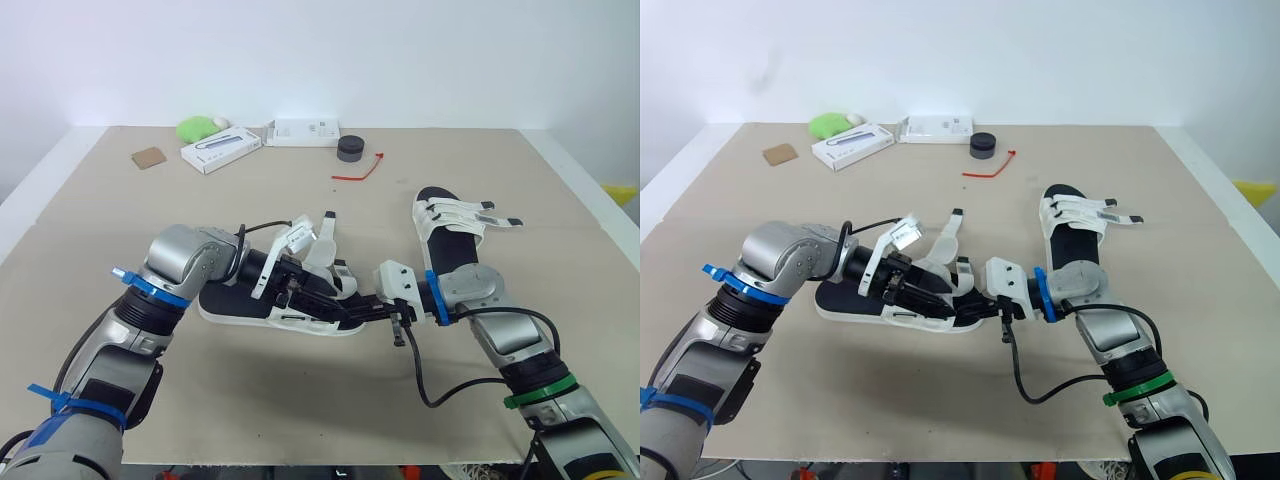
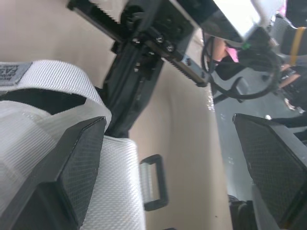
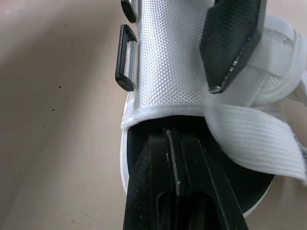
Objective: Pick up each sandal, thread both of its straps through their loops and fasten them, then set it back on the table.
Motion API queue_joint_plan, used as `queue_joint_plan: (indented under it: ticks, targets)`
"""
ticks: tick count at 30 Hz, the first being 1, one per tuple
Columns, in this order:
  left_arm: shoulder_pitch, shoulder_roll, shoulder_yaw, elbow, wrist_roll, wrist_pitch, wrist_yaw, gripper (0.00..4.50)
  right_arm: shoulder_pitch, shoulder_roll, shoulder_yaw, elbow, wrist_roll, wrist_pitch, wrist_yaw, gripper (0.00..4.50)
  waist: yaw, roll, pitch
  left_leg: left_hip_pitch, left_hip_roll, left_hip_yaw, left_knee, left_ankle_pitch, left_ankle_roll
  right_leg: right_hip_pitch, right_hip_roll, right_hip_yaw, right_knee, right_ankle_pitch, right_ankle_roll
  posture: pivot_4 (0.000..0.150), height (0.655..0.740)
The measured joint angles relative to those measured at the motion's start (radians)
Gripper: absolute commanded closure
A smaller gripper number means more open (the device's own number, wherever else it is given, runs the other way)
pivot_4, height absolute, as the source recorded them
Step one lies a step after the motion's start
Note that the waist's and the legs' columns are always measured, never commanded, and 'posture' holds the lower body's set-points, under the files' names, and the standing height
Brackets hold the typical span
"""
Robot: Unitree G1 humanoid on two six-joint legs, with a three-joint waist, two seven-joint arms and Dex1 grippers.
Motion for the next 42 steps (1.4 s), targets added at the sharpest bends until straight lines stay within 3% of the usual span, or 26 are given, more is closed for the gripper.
queue_joint_plan:
  ticks: [5,6,10,11,12,16,26,35,38,39,40,41,42]
  targets:
    - [0.001,-0.021,0.003,0.015,0.004,-0.012,0.033,0.12,0.000,0.000,0.000,0.000,0.000,-0.002,0.002,4.50,0.000,0.000,0.000,0.000,0.000,0.000,0.000,0.000,0.000,0.000,0.000,0.000,0.000,0.000,0.000,0.150,0.7400]
    - [0.001,-0.027,0.003,0.017,0.004,-0.014,0.040,0.35,0.000,0.000,0.000,0.000,0.000,-0.002,0.003,4.50,0.000,0.000,0.000,0.000,0.000,0.000,0.000,0.000,0.000,0.000,0.000,0.000,0.000,0.000,0.000,0.150,0.7400]
    - [0.001,-0.030,0.004,0.026,0.005,-0.025,0.050,1.62,0.000,0.000,0.000,0.000,0.000,-0.002,0.005,4.50,0.000,0.000,0.000,0.000,0.000,0.000,0.000,0.000,0.000,0.000,0.000,0.000,0.000,0.000,0.000,0.150,0.7400]
    - [0.001,-0.030,0.005,0.029,0.005,-0.031,0.055,2.35,0.000,0.000,0.000,0.000,0.000,-0.002,0.005,4.50,0.000,0.000,0.000,0.000,0.000,0.000,0.000,0.000,0.000,0.000,0.000,0.000,0.000,0.000,0.000,0.150,0.7400]
    - [0.001,-0.030,0.005,0.031,0.005,-0.035,0.056,2.60,0.000,0.000,0.000,0.000,0.000,-0.002,0.005,4.50,0.000,0.000,0.000,0.000,0.000,0.000,0.000,0.000,0.000,0.000,0.000,0.000,0.000,0.000,0.000,0.150,0.7400]
    - [0.001,-0.028,0.012,0.047,0.004,-0.058,0.055,4.45,0.000,0.000,0.000,0.000,0.000,-0.002,0.007,4.50,0.000,0.000,0.000,0.000,0.000,0.000,0.000,0.000,0.000,0.000,0.000,0.000,0.000,0.000,0.000,0.150,0.7400]
    - [0.001,-0.007,0.127,0.106,0.000,-0.124,0.038,4.48,0.000,-0.001,0.000,0.000,0.000,-0.002,0.010,4.50,0.000,0.000,0.000,0.000,0.000,0.000,0.000,0.000,0.000,0.000,0.000,0.000,0.000,0.000,0.000,0.150,0.7400]
    - [0.003,0.051,0.131,0.081,-0.013,-0.067,0.009,4.48,0.001,-0.002,0.000,0.000,0.000,-0.002,0.019,4.50,0.000,0.000,0.000,-0.001,0.000,0.000,0.000,0.000,0.000,0.000,-0.001,0.000,0.000,0.000,0.000,0.150,0.7400]
    - [0.007,0.049,0.131,0.030,-0.037,-0.047,0.005,3.08,0.002,-0.002,0.000,0.000,0.000,-0.002,0.020,4.50,0.001,0.000,0.000,-0.001,0.000,0.000,0.000,0.000,0.000,0.000,-0.001,0.000,0.000,0.000,0.000,0.150,0.7400]
    - [0.007,0.048,0.131,0.009,-0.046,-0.044,0.000,2.88,0.002,-0.002,0.000,0.000,0.000,-0.002,0.020,4.50,0.001,0.000,0.000,-0.001,0.000,0.000,0.000,0.000,0.000,0.000,-0.001,0.000,0.000,0.000,0.000,0.150,0.7400]
    - [0.007,0.045,0.131,0.004,-0.049,-0.035,0.000,2.28,0.002,-0.002,0.000,0.000,0.000,-0.002,0.021,4.50,0.000,0.000,0.000,-0.001,0.000,0.000,0.000,0.000,0.000,0.000,-0.001,0.000,0.000,0.000,0.000,0.150,0.7400]
    - [0.007,0.041,0.128,0.003,-0.054,-0.025,0.000,2.10,0.002,-0.002,0.000,0.000,0.000,-0.002,0.021,4.50,0.000,0.000,0.000,-0.001,-0.001,0.000,0.000,0.000,0.000,0.000,-0.001,0.000,0.000,0.000,0.000,0.150,0.7400]
    - [0.006,0.037,0.123,0.003,-0.054,-0.024,0.000,1.55,0.002,-0.002,0.000,0.000,0.000,-0.002,0.021,4.50,0.001,0.000,0.000,-0.001,-0.001,0.000,0.000,0.000,0.000,0.000,-0.001,0.000,0.000,0.000,0.001,0.150,0.7400]
